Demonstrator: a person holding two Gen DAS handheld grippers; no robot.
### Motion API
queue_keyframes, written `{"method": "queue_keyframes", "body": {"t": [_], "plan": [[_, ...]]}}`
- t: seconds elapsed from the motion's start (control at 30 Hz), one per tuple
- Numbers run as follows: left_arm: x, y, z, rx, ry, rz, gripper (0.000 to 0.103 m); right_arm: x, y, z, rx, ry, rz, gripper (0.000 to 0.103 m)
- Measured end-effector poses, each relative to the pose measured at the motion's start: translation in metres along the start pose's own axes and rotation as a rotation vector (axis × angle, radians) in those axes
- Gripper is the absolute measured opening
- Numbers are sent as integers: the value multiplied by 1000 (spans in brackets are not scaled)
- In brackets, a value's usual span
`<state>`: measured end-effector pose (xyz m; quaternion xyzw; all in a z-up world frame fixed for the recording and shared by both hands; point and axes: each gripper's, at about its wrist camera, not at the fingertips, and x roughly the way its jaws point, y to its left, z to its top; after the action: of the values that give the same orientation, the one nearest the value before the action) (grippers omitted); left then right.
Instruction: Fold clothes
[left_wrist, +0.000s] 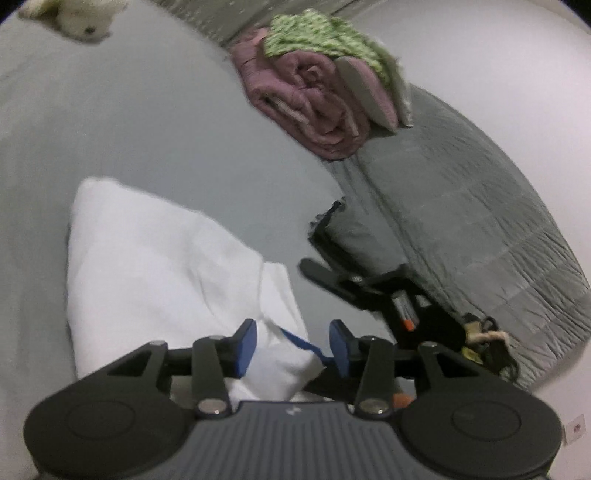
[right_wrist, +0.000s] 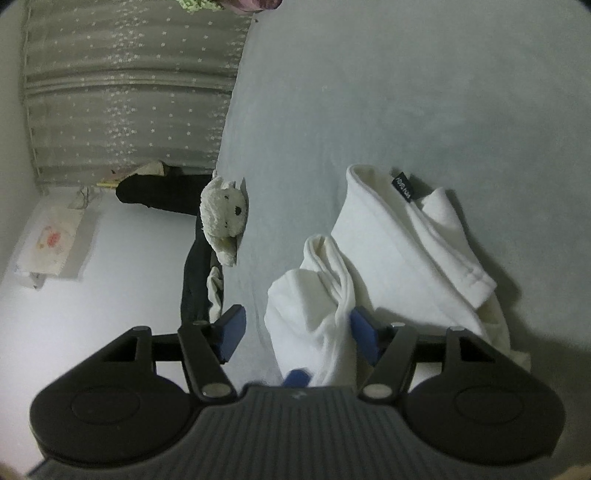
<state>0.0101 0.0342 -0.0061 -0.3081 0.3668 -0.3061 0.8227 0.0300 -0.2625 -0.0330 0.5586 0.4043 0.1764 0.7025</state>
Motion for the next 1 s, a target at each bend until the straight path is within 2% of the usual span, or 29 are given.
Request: {"method": "queue_keyframes", "body": {"t": [0.07, 0.17, 0.23, 0.27, 0.47, 0.5, 0.57, 0.63, 0.77, 0.9, 1.0], "plan": [[-13, -1, 1, 33, -28, 7, 43, 3, 1, -1, -15, -2, -13, 67], [-27, 0, 2, 83, -62, 61, 43, 8, 4, -4, -43, -8, -38, 68], [-27, 1, 0, 115, -34, 72, 37, 13, 7, -7, -70, -10, -58, 68], [-27, 2, -2, 131, -20, 78, 29, 16, 8, -9, -88, -9, -71, 68], [-12, -1, -18, 246, 82, 107, 26, 29, 18, -25, -251, -9, -150, 66], [-10, -2, -20, 262, 87, 108, 26, 32, 21, -29, -298, -11, -174, 63], [-7, -5, -24, 292, 96, 110, 26, 36, 29, -37, -405, -31, -238, 34], [-13, -4, -19, 280, 74, 92, 26, 36, 32, -41, -465, -52, -260, 25], [-30, -2, -9, 250, -6, 69, 36, 17, 33, -39, -472, -83, -180, 21], [-37, -3, -7, 251, -105, 128, 37, 1, 35, -37, -490, -106, -145, 21], [-30, -3, -8, 258, -134, 185, 37, -5, 35, -32, -495, -124, -137, 21]]}}
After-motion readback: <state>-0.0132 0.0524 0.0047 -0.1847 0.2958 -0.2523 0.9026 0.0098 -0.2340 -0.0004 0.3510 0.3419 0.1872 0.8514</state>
